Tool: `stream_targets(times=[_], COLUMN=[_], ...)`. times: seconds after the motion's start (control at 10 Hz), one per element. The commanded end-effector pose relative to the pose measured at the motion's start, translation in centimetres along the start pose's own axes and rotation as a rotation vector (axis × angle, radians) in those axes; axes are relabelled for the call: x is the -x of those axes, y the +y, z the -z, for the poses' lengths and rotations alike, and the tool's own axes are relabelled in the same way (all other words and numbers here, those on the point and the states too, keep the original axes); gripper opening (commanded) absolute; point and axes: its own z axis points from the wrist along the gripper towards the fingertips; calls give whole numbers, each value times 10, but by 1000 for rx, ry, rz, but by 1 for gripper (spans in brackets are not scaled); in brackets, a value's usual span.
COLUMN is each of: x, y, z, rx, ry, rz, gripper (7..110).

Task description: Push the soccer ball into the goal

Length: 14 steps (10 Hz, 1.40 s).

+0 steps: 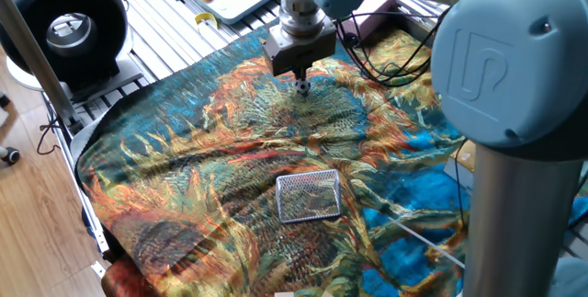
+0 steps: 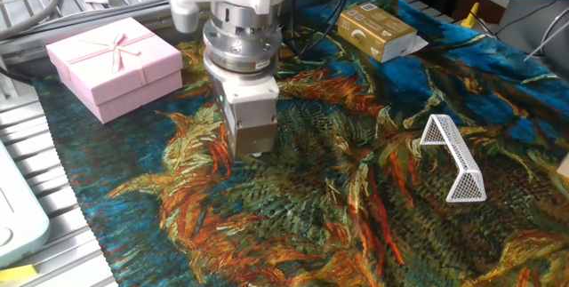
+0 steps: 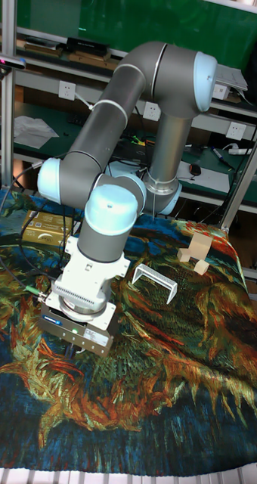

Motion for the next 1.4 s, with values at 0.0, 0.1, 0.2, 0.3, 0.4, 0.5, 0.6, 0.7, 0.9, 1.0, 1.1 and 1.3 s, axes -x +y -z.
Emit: stream_targets(times=[0.0,0.1,0.2,0.3,0.4,0.5,0.6,0.7,0.9,1.0,1.1,1.3], x=[-10,-17,-21,-21,-20,-21,-20,-20,-15,-16,-15,-13], y=[-8,-2,1,5,15,16,13,12,-4,-6,-7,-5], z=[6,9,11,10,11,11,11,10,7,7,7,11], rx=[18,56,74,93,132,139,132,131,86,82,79,94], ry=[8,27,35,35,34,37,29,24,-14,-16,-18,-28], rz=[-13,-26,-34,-51,-79,-85,-76,-71,-39,-34,-31,-35], gripper=[7,7,7,7,7,7,7,7,7,7,7,7])
